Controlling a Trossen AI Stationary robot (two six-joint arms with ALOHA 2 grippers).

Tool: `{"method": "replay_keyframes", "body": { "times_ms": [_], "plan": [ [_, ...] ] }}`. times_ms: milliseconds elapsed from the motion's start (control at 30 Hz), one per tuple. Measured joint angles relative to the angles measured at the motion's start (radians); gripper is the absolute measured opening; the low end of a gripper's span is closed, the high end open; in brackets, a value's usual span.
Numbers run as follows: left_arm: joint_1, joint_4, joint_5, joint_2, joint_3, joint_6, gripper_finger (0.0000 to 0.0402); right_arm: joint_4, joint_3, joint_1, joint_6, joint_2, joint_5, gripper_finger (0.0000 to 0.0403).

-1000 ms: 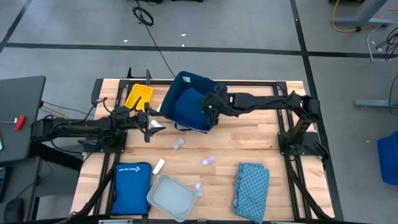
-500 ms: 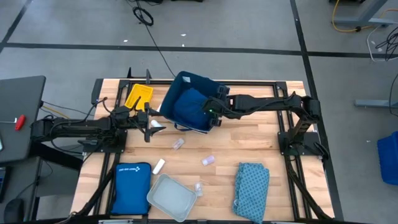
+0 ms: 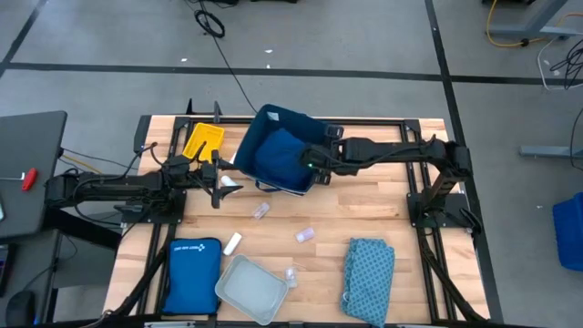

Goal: Pick & place medical supplies in basket/bin
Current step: Put the blue patient gown into the blue laundry bin

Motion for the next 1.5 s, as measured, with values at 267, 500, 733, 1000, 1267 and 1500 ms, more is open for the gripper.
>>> {"method": "replay_keyframes", "body": {
  "times_ms": [267,500,733,1000,1267,1500],
  "plan": [
    [0.0,-0.021,0.0,0.0,0.0,0.0,0.0292,-0.164,0.013,0.098,0.133,0.0,-0.083,0.0286],
    [0.0,-0.022,0.0,0.0,0.0,-0.005,0.0292,-0.295,0.013,0.227,0.285,0.0,-0.141,0.0286],
    [0.0,-0.022,0.026,0.0,0.0,-0.014,0.0292,-0.351,0.013,0.373,0.476,0.0,-0.434,0.0286],
    [0.0,-0.022,0.03,0.0,0.0,-0.015,0.0292,-0.335,0.013,0.527,0.734,0.0,-0.688,0.0286],
    [0.0,-0.023,0.035,0.0,0.0,-0.015,0.0292,-0.298,-0.072,0.653,1.032,-0.001,-0.794,0.0286],
    [0.0,-0.023,0.057,0.0,0.0,-0.012,0.0292,-0.193,-0.204,0.737,1.195,0.0,-0.809,0.0285]
  ]
}}
